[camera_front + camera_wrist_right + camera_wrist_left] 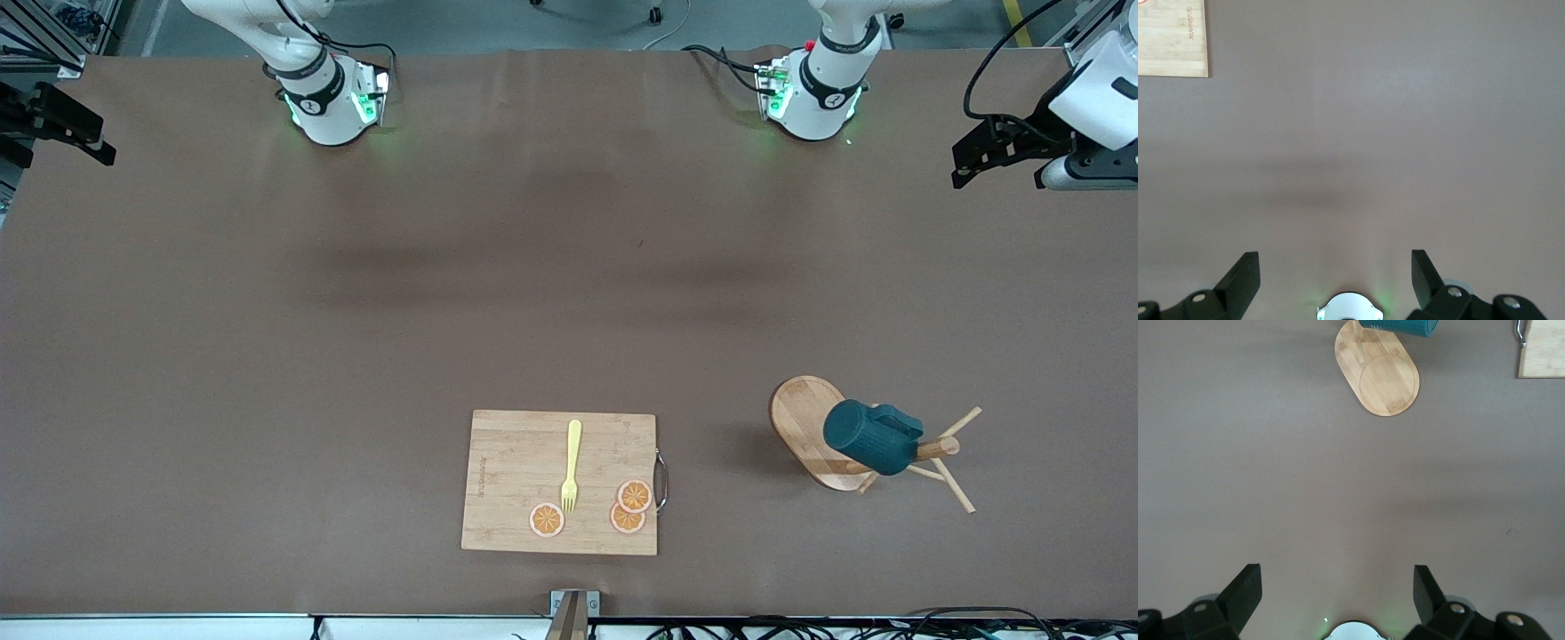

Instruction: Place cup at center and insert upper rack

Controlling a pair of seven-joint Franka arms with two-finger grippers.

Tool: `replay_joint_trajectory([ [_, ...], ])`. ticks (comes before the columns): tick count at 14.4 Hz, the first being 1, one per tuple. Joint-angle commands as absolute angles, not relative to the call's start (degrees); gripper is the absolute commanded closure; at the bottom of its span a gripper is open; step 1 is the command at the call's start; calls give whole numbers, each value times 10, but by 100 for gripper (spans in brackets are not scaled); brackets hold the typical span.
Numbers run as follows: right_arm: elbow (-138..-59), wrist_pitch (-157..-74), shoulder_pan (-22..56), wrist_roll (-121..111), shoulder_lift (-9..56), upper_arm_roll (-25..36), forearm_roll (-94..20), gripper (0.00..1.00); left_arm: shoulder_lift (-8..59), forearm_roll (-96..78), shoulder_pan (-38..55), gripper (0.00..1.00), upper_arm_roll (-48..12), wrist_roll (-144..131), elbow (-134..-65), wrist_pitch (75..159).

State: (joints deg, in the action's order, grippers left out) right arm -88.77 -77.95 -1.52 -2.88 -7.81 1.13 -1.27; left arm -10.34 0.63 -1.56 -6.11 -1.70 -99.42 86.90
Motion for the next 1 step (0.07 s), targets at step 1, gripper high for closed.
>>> replay_joint_trajectory([
  [1, -898, -784, -16, -34, -90, 11, -9, 0, -105, 17, -18, 0, -62, -4, -982, 853],
])
